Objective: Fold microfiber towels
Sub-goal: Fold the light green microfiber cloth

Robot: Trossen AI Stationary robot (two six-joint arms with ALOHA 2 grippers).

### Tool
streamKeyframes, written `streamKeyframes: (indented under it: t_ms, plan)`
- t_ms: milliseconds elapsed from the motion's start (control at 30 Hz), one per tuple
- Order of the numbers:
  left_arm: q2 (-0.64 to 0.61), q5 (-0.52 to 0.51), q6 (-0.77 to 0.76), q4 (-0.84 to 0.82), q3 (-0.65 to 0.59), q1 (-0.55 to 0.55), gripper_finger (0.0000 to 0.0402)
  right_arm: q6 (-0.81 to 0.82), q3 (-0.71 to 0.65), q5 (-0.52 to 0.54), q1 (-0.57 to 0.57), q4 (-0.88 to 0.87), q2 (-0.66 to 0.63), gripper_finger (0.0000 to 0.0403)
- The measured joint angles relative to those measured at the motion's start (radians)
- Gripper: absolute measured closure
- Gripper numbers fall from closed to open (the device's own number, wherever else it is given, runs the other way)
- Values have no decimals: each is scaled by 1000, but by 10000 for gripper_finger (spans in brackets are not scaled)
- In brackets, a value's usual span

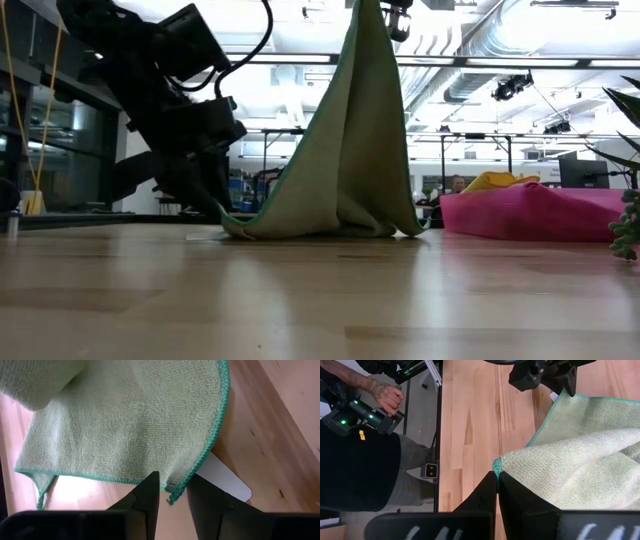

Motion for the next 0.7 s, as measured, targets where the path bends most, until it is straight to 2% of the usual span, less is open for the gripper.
streamKeyframes:
  t_ms: [233, 333, 467, 700]
  plan:
    - [0, 16, -5, -4, 0, 0, 393, 0, 0, 0, 0, 0, 0, 403]
    - [-19, 8, -57, -70, 30, 6, 393, -3, 3, 1, -4, -6, 0, 403]
    - [-98, 8, -127, -222, 111, 58, 399, -51, 79, 25, -36, -71, -5, 403]
    - [-344, 2, -149, -409, 282, 223, 400, -105, 290, 199, -128, -188, -7, 403]
